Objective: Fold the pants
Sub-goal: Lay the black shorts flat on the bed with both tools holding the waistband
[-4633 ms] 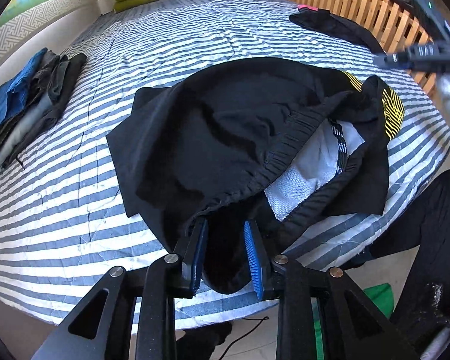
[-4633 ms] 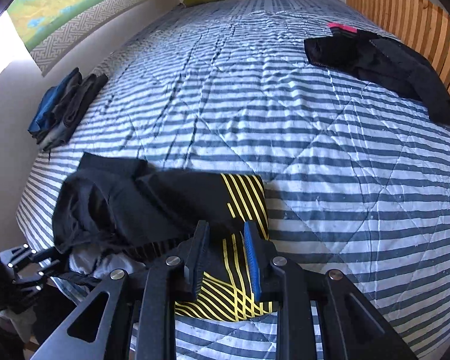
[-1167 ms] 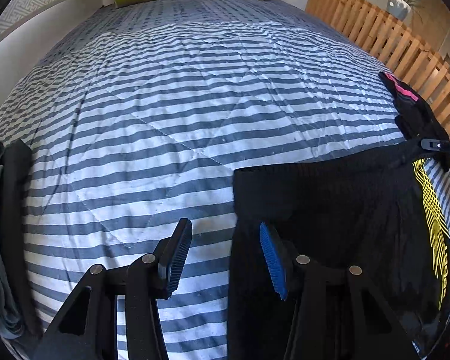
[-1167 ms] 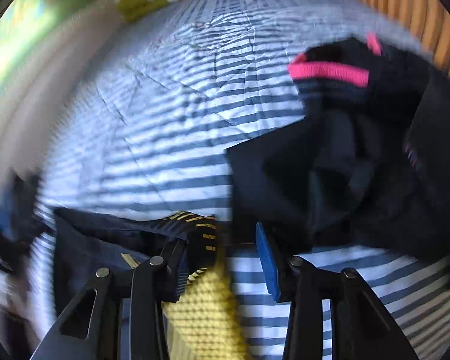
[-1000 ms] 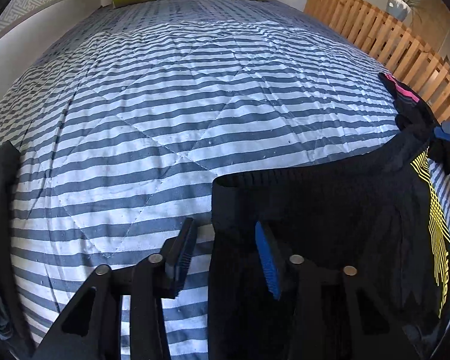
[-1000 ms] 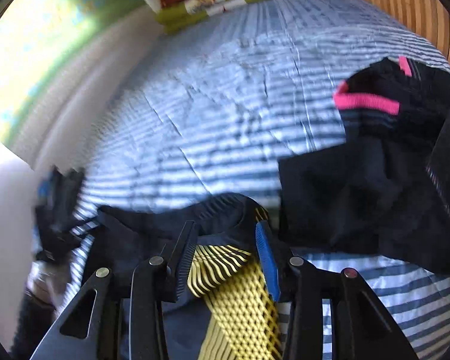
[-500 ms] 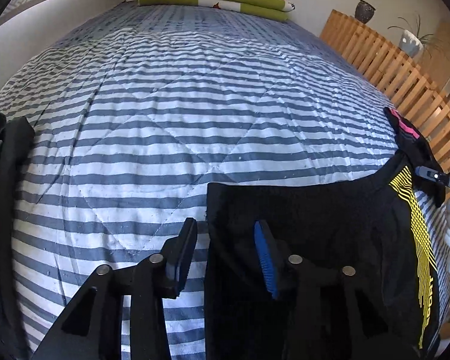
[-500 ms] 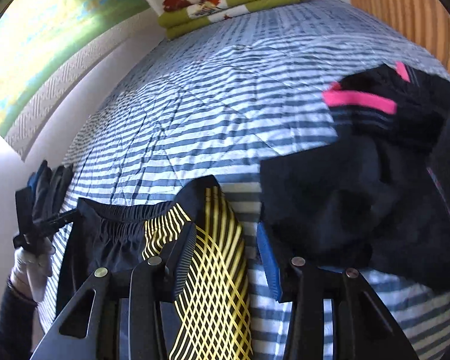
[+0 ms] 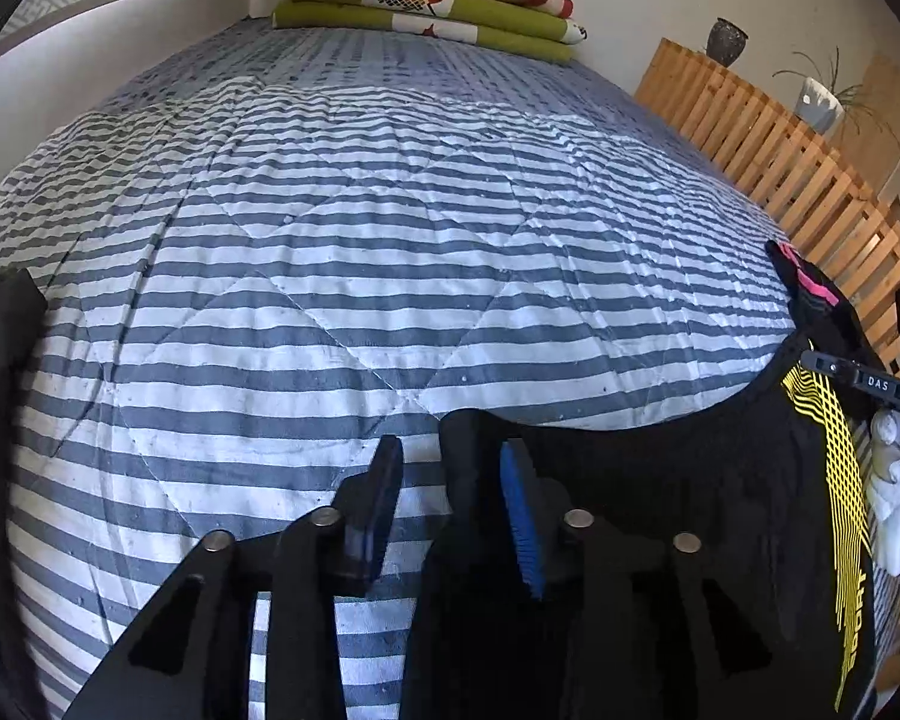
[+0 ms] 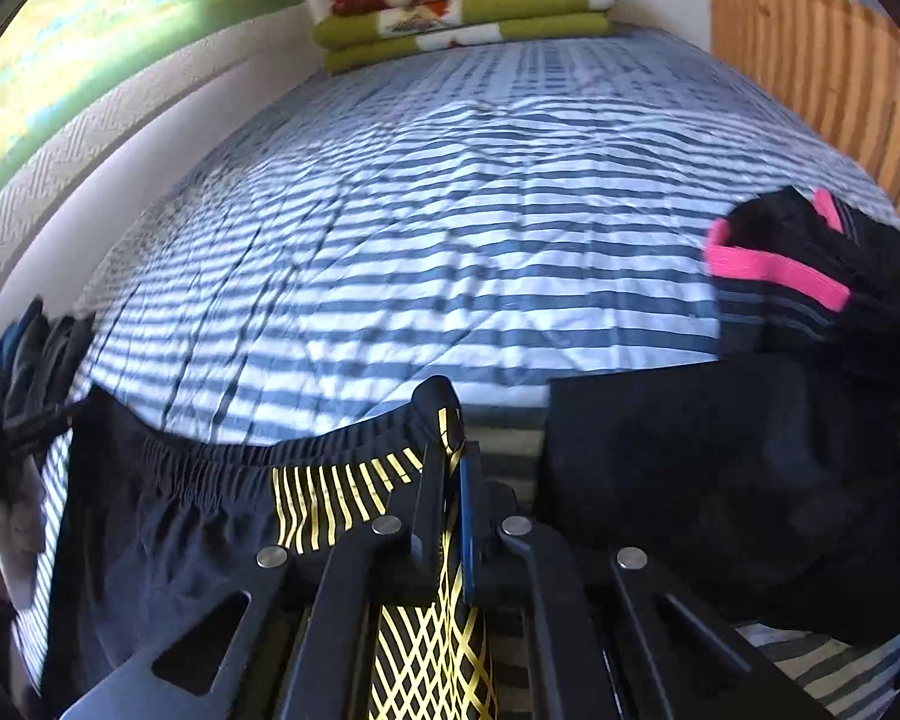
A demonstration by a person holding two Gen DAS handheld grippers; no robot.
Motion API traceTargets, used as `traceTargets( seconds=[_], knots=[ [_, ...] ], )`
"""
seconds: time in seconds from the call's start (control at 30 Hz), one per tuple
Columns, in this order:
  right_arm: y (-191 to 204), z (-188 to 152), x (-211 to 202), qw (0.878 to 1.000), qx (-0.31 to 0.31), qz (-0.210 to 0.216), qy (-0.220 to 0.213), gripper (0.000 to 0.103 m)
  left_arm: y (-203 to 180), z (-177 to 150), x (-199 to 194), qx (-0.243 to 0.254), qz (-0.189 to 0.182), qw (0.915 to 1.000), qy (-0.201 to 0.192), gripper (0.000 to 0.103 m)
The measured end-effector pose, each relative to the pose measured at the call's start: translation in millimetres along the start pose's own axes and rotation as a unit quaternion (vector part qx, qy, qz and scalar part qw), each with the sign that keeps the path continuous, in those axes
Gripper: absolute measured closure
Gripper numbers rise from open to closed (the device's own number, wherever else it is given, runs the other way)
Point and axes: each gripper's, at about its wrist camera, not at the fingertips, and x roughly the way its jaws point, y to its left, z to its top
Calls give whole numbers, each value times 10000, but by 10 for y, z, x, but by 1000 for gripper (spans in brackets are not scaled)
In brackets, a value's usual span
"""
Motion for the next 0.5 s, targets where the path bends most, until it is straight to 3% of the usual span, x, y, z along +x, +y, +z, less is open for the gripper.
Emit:
traceTargets(
  seconds=[0.13,0.17,0.2,0.23,0.33,0.5],
  knots=[
    [15,-18,116,9999,-57,-50,92,99,-29,-9,168,9,-16,9999,110,64],
    [5,-14,113,10000,7,0,85,99,-52,-2,195,36,-22,10000,88,69],
    [-17,-4,107,9999,64,75,73,99,-78,10,209,76,-47,9999,66,91],
    [-41,4,98,9998,111,164,54,99,-101,22,207,91,-40,9999,41,95],
    [-66,19,34,9994,203,269,-9,99,-116,61,93,-31,26,9998,-190,96],
    [73,104,-427,9960,147,664,-588,99,-101,208,-477,-8,78,9963,-856,96]
  ],
)
